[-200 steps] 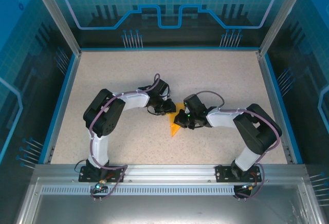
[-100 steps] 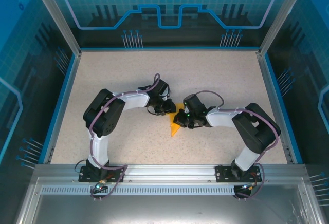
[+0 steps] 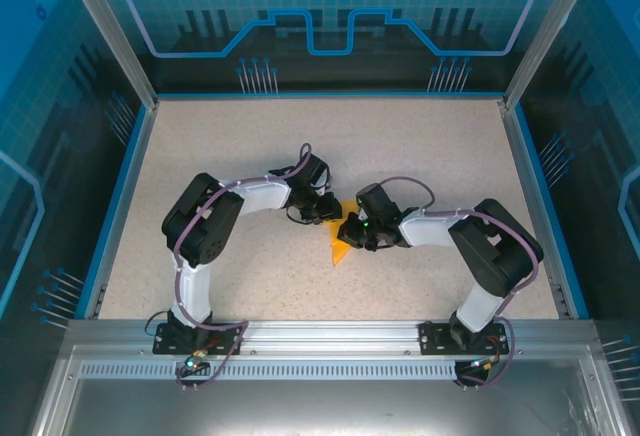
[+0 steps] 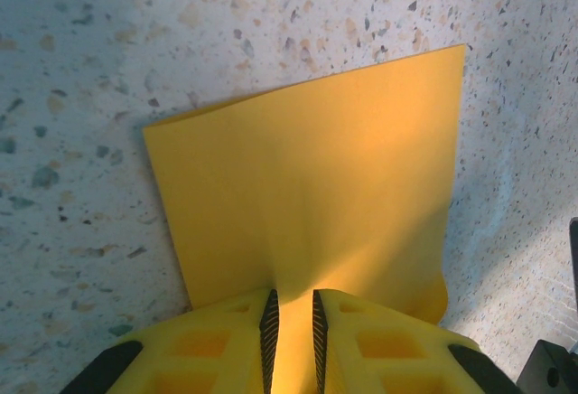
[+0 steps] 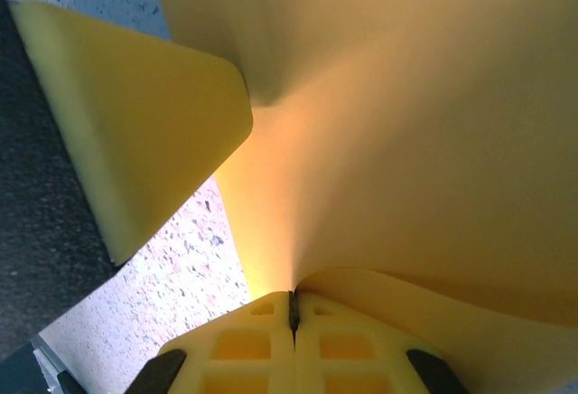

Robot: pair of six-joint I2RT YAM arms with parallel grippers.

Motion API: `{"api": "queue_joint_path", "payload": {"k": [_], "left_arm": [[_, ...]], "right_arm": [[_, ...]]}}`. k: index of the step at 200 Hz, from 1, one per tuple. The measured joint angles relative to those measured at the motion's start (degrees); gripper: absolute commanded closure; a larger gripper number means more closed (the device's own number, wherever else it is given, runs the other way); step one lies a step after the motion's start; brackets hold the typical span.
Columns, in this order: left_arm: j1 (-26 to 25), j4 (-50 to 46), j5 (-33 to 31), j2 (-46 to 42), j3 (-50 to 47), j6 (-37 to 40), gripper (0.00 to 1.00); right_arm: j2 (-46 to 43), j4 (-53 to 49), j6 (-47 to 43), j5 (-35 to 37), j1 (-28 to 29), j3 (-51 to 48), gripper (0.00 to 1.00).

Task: Fold a paper plane with a square sheet of paper (pick it up from the middle)
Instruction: Third fold the triangle at the center of the table.

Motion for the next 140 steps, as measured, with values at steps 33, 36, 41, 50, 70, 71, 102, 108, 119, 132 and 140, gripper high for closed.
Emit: {"api": "queue_joint_path", "payload": {"k": [33, 36, 41, 50, 70, 71, 102, 108, 119, 132, 140], "left_arm": [[0.0, 0.0, 0.0, 0.0, 0.0, 0.0, 0.79], [0.0, 0.0, 0.0, 0.0, 0.0, 0.0, 0.79], [0.0, 0.0, 0.0, 0.0, 0.0, 0.0, 0.79], [0.0, 0.0, 0.0, 0.0, 0.0, 0.0, 0.79], [0.0, 0.0, 0.0, 0.0, 0.0, 0.0, 0.79], [0.0, 0.0, 0.0, 0.0, 0.0, 0.0, 0.79], [0.0, 0.0, 0.0, 0.0, 0.0, 0.0, 0.79], [0.0, 0.0, 0.0, 0.0, 0.0, 0.0, 0.79], [0.0, 0.0, 0.0, 0.0, 0.0, 0.0, 0.79], [0.0, 0.0, 0.0, 0.0, 0.0, 0.0, 0.79], [0.0, 0.0, 0.0, 0.0, 0.0, 0.0, 0.79]], "right_arm": [[0.2, 0.3, 0.0, 0.0, 0.0, 0.0, 0.98], [0.2, 0.3, 0.0, 0.0, 0.0, 0.0, 0.98], [0.3, 0.4, 0.0, 0.0, 0.0, 0.0, 0.98], [0.3, 0.4, 0.0, 0.0, 0.0, 0.0, 0.98], [0.3, 0.4, -0.1, 0.0, 0.0, 0.1, 0.98], [0.4, 0.4, -0.1, 0.0, 0.0, 0.1, 0.98], [1.0, 0.4, -0.6, -0.2, 0.0, 0.8, 0.98], [1.1, 0.4, -0.7, -0.2, 0.0, 0.8, 0.98], [1.1, 0.4, -0.7, -0.2, 0.0, 0.9, 0.98], [1.2, 0.4, -0.7, -0.3, 0.0, 0.9, 0.98], [1.2, 0.4, -0.7, -0.3, 0.0, 0.9, 0.98]]}}
